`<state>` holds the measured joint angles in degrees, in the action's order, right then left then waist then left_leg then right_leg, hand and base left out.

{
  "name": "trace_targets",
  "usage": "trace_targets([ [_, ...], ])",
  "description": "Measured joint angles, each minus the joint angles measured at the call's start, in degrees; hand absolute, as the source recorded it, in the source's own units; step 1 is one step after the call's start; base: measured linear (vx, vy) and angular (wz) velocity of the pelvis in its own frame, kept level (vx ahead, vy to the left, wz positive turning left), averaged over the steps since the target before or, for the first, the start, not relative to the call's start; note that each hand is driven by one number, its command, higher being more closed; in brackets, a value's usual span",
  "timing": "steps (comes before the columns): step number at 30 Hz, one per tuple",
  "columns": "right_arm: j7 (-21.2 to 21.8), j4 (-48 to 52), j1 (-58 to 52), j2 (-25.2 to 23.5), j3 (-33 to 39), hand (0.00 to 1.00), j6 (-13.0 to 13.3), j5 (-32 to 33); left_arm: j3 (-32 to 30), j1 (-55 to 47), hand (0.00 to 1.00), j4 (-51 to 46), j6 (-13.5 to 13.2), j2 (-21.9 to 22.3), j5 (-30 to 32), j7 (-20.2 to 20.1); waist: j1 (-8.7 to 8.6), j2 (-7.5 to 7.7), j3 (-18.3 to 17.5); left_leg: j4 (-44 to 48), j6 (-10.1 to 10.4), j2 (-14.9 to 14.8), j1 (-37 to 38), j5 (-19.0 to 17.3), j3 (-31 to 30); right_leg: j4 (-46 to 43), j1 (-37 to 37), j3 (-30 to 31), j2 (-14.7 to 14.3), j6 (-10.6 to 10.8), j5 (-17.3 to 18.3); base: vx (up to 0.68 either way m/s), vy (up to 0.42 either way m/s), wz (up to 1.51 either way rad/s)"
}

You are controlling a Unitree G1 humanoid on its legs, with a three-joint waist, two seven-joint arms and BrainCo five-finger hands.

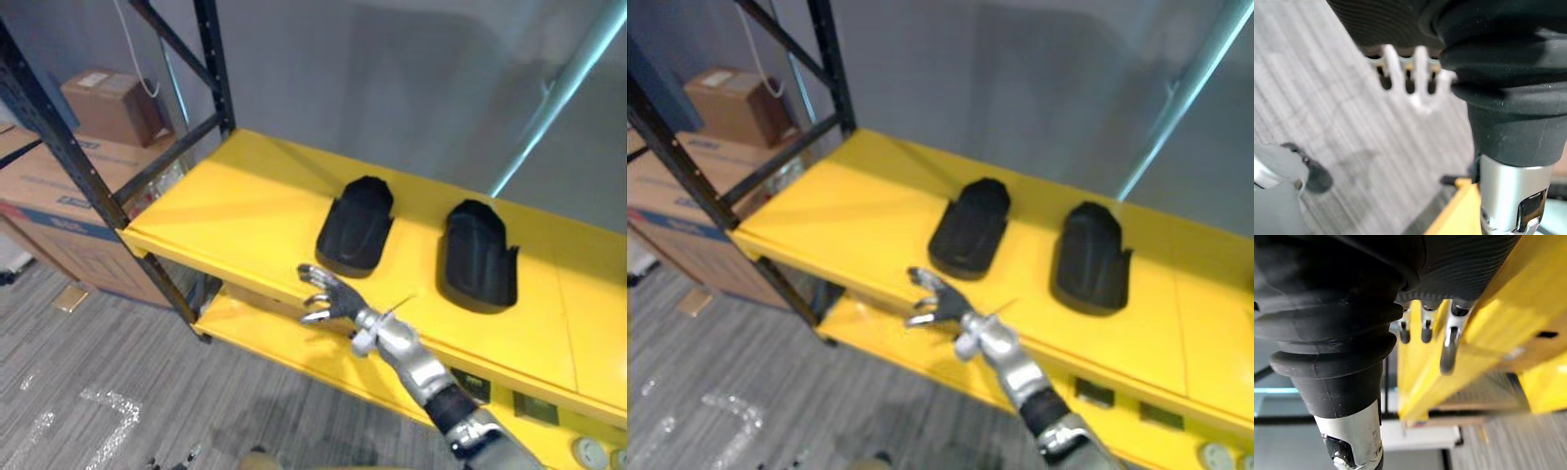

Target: Walk over and take plastic housings, then place them on the shelf

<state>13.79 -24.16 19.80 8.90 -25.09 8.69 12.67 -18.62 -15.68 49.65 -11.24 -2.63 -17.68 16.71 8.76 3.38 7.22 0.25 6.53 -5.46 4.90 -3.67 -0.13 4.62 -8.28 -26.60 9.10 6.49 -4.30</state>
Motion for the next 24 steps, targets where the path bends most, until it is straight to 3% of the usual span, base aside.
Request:
trace_targets([
  [5, -2.68, -1.78, 0.86, -1.15, 1.53, 0.00, 0.02, 0.06, 1.48, 0.04, 0.00, -0.11, 0.19, 0.55, -0.01, -1.43, 0.04, 0.06, 0.04, 0.00, -0.02, 0.04, 0.02, 0.01, -0.09, 0.00, -0.06, -0.07, 0.03, 0.00, 0.00, 0.00, 0.000, 0.00],
  [11, -2.63, -1.82, 0.92, -1.52, 3.91, 0.00, 0.01, 2.59, 1.77, 0.00, 0.00, -0.14, 1.41, 0.84, -0.41, -2.05, 0.03, 0.05, 0.05, 0.01, -0.04, 0.04, 0.14, 0.02, -0.24, 0.00, -0.33, -0.19, 0.03, 0.00, 0.00, 0.00, 0.000, 0.00],
  [24, 1.68, -1.82, 0.93, -1.66, 4.59, 0.00, -0.13, 4.68, 1.76, -0.02, 0.00, -0.13, 1.42, 0.84, -0.43, -2.23, 0.01, 0.04, 0.07, -0.08, -0.04, 0.03, 0.18, 0.03, -0.14, 0.00, -0.35, -0.09, 0.04, 0.00, 0.00, 0.00, 0.000, 0.00],
])
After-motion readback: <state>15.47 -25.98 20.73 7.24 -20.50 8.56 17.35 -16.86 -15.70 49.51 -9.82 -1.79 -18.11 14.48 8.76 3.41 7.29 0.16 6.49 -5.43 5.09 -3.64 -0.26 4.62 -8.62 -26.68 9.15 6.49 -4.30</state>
